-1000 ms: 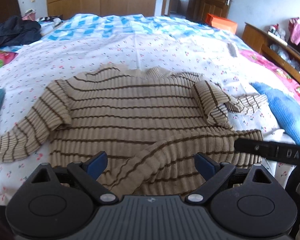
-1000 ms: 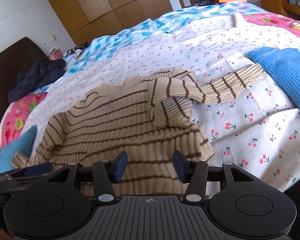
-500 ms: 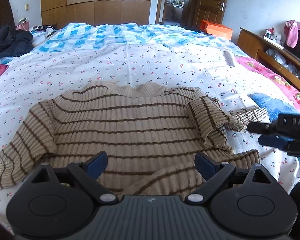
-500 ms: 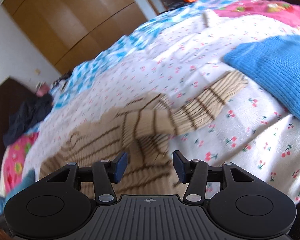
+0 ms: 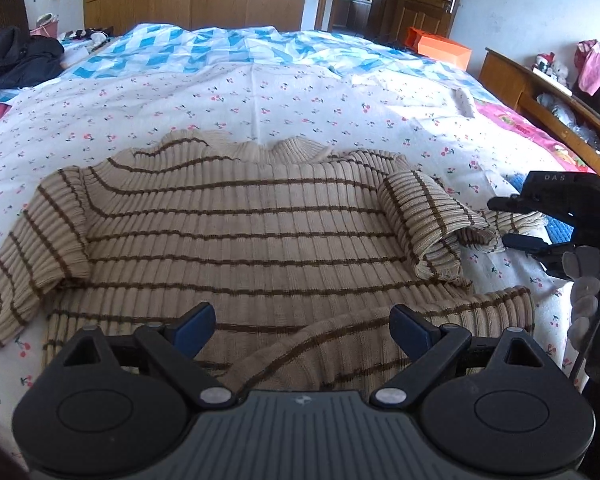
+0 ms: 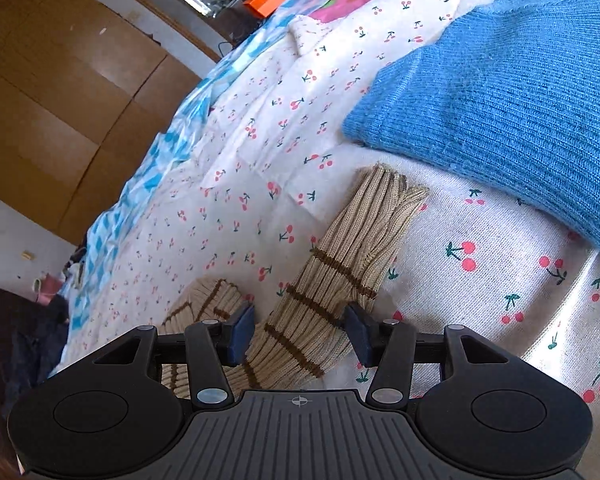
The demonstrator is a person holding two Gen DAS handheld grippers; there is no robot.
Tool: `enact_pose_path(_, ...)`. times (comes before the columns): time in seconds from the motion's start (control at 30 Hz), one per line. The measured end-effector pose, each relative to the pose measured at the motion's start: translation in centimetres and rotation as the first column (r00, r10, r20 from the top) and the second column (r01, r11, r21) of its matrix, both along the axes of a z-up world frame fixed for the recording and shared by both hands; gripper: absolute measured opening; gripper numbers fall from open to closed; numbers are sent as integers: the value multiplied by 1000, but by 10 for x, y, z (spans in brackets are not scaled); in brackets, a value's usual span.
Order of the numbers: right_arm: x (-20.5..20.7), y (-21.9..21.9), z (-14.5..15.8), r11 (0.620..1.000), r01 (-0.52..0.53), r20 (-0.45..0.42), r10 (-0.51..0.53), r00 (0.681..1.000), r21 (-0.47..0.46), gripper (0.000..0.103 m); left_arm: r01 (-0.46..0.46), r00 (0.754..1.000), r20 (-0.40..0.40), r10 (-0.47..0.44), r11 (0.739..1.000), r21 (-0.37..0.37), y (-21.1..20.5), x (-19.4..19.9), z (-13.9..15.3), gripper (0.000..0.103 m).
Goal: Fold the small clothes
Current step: 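Grasp the cuff of the folded sweater sleeve with the right gripper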
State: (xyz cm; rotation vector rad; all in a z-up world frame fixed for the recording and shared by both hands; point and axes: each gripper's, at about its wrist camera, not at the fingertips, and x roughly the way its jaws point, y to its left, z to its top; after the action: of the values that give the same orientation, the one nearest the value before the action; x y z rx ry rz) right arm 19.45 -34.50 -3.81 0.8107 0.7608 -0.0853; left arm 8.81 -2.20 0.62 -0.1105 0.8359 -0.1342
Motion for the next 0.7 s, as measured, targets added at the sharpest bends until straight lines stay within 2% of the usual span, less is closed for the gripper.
enact_pose_path(0.27,-13,5,1,1000,6,-19,-6,1000,12,47,-8,999,48,7,1000,17,9,-19,9,98)
enact_pose_path(0.4,-8,3,-4,997,25,10,-26,1000,79,62,-14,998,57,14,1000,12,12,-24,10,98)
enact_pose_path(0.5,3,7,-8,996,27,33,-30,999,85,63,-14,998,55,13,1000,15,11,-24,10,98)
enact_pose_path(0.57,9,11,-10,997,24,36,-27,999,72,57,-14,998,57,13,1000,14,12,-25,9,98)
enact_pose_path(0.63,12,13,-10,998,27,25,-28,999,62,29,-16,998,58,16,1000,8,14,-26,9,98)
enact_pose_path(0.7,12,12,-8,997,20,18,-21,1000,80,19,-22,998,58,22,1000,-4,18,-27,8,98)
